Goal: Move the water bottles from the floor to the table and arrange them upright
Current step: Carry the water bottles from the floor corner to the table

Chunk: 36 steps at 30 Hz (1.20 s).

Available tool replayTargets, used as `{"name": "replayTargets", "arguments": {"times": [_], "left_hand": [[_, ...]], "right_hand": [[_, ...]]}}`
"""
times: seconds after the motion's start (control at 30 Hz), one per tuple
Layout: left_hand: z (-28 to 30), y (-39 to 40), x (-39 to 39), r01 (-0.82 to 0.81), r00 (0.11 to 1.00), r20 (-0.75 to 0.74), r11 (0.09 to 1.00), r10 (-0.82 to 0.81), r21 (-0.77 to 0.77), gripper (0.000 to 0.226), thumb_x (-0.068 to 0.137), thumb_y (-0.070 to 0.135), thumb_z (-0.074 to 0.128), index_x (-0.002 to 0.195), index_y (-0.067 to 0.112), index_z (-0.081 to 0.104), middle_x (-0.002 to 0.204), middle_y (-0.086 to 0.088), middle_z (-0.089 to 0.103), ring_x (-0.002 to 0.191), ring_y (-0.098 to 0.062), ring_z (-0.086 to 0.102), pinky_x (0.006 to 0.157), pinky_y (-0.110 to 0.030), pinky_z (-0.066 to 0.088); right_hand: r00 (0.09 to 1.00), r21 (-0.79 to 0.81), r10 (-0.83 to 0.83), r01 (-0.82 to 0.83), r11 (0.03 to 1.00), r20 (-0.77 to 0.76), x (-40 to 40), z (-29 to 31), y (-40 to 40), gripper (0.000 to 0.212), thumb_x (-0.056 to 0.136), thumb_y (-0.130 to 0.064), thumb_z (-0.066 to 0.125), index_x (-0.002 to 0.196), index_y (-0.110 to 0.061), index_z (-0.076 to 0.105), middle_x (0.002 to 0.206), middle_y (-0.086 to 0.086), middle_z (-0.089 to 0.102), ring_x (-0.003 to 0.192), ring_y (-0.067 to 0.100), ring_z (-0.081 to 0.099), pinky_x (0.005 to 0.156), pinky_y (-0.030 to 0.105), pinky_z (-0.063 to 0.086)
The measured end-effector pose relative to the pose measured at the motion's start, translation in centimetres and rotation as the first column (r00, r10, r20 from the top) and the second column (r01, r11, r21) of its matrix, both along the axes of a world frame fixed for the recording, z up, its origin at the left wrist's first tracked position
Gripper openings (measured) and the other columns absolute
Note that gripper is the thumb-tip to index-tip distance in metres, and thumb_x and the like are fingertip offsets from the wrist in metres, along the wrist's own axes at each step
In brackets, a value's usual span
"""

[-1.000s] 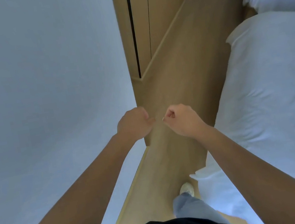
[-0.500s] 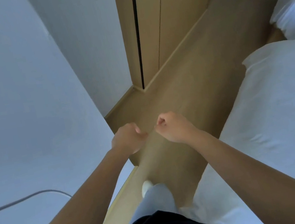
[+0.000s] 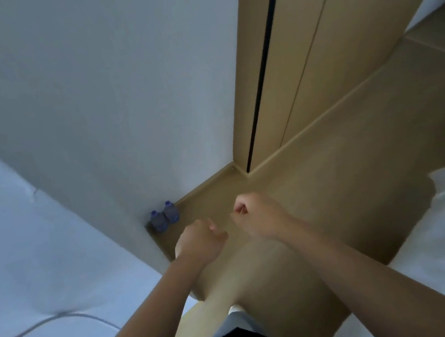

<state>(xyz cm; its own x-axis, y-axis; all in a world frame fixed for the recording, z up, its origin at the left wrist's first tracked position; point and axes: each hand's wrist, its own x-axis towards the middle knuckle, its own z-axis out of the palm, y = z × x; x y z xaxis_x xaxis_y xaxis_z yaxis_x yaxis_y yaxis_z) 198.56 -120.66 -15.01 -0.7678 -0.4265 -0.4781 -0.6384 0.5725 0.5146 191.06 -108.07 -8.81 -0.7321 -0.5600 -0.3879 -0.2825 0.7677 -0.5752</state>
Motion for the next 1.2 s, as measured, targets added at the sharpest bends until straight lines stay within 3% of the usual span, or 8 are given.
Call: {"name": "replayTargets", "arguments": {"times": [0.17, 0.37, 0.5, 0.6, 0.77, 0.9, 1.07, 1.2], "left_hand": [[1.0, -1.9, -2.3, -0.063, 0.998, 0.012, 0.991, 0.065, -0.116, 0.037, 0.086, 0.024, 0.043, 0.117, 0.008, 0.055, 0.118, -0.011, 0.059, 0.107, -0.029, 0.059, 0.076, -0.03, 0.043], [1.8, -3.7, -3.9, -0.208, 0.977, 0.017, 0.972, 0.211, -0.109, 0.017, 0.08, 0.022, 0.043, 0.065, 0.017, 0.049, 0.099, -0.012, 0.064, 0.096, -0.032, 0.06, 0.08, -0.034, 0.046], [1.5, -5.3, -6.0, -0.291, 0.953, 0.054, 0.949, 0.299, -0.119, 0.042, 0.083, 0.024, 0.04, 0.116, 0.003, 0.054, 0.13, -0.021, 0.051, 0.109, -0.033, 0.055, 0.091, -0.038, 0.046], [1.4, -7.1, -8.2, -0.324, 0.944, 0.029, 0.94, 0.329, -0.104, 0.038, 0.088, 0.025, 0.04, 0.117, 0.008, 0.056, 0.123, -0.018, 0.057, 0.102, -0.03, 0.059, 0.084, -0.033, 0.047], [1.2, -10.1, -11.9, -0.52, 0.852, 0.003, 0.849, 0.523, -0.093, 0.033, 0.085, 0.037, 0.049, 0.058, 0.02, 0.042, 0.059, 0.004, 0.047, 0.062, -0.015, 0.05, 0.05, -0.024, 0.032], [1.5, -11.8, -13.9, -0.622, 0.781, -0.012, 0.776, 0.624, -0.105, 0.021, 0.084, 0.037, 0.053, 0.074, 0.02, 0.048, 0.072, 0.005, 0.05, 0.071, -0.013, 0.049, 0.059, -0.026, 0.036], [0.8, -14.0, -15.1, -0.651, 0.755, 0.015, 0.752, 0.656, -0.107, 0.035, 0.086, 0.028, 0.053, 0.059, 0.027, 0.03, 0.065, 0.006, 0.041, 0.073, -0.015, 0.046, 0.054, -0.023, 0.03], [-1.5, -16.4, -15.5, -0.635, 0.763, 0.068, 0.765, 0.643, -0.106, 0.012, 0.085, 0.025, 0.055, 0.078, 0.019, 0.047, 0.077, 0.002, 0.05, 0.079, -0.016, 0.049, 0.068, -0.026, 0.038]], "right_hand": [[0.996, -0.02, 0.092, -0.092, 0.996, -0.016, -4.4, 0.3, -2.7, 0.02, 0.084, -0.025, 0.052, 0.091, -0.009, 0.062, 0.09, 0.009, 0.066, 0.076, 0.02, 0.057, 0.059, 0.027, 0.038], [0.966, -0.005, 0.26, -0.26, 0.966, -0.014, -7.8, -0.1, -6.6, 0.022, 0.087, -0.024, 0.05, 0.091, -0.008, 0.064, 0.083, 0.006, 0.064, 0.074, 0.02, 0.058, 0.058, 0.027, 0.041], [0.925, 0.042, 0.379, -0.377, 0.925, -0.027, -10.7, -1.0, -9.6, 0.022, 0.088, -0.024, 0.047, 0.091, -0.009, 0.063, 0.071, -0.003, 0.054, 0.062, 0.01, 0.047, 0.05, 0.022, 0.031], [0.896, 0.03, 0.443, -0.443, 0.896, -0.009, -13.6, -1.8, -11.6, 0.02, 0.088, -0.019, 0.048, 0.093, -0.004, 0.06, 0.082, 0.006, 0.059, 0.077, 0.018, 0.053, 0.07, 0.029, 0.041], [0.809, 0.062, 0.588, -0.587, 0.807, 0.007, -19.4, -2.0, -15.1, 0.021, 0.087, -0.02, 0.048, 0.097, -0.004, 0.059, 0.092, 0.007, 0.061, 0.083, 0.018, 0.053, 0.076, 0.031, 0.044], [0.751, 0.07, 0.66, -0.658, 0.75, -0.001, -22.4, -2.9, -17.6, 0.022, 0.086, -0.021, 0.046, 0.098, -0.007, 0.059, 0.095, 0.007, 0.062, 0.084, 0.018, 0.054, 0.072, 0.029, 0.04], [0.711, 0.061, 0.702, -0.704, 0.708, 0.05, -24.1, -5.6, -20.4, 0.02, 0.085, -0.021, 0.048, 0.099, -0.01, 0.058, 0.092, 0.001, 0.055, 0.081, 0.016, 0.05, 0.068, 0.027, 0.036], [0.701, 0.066, 0.711, -0.714, 0.697, 0.066, -24.2, -9.0, -23.0, 0.017, 0.083, -0.018, 0.05, 0.092, -0.007, 0.057, 0.09, 0.003, 0.056, 0.08, 0.019, 0.05, 0.069, 0.03, 0.037]]}}
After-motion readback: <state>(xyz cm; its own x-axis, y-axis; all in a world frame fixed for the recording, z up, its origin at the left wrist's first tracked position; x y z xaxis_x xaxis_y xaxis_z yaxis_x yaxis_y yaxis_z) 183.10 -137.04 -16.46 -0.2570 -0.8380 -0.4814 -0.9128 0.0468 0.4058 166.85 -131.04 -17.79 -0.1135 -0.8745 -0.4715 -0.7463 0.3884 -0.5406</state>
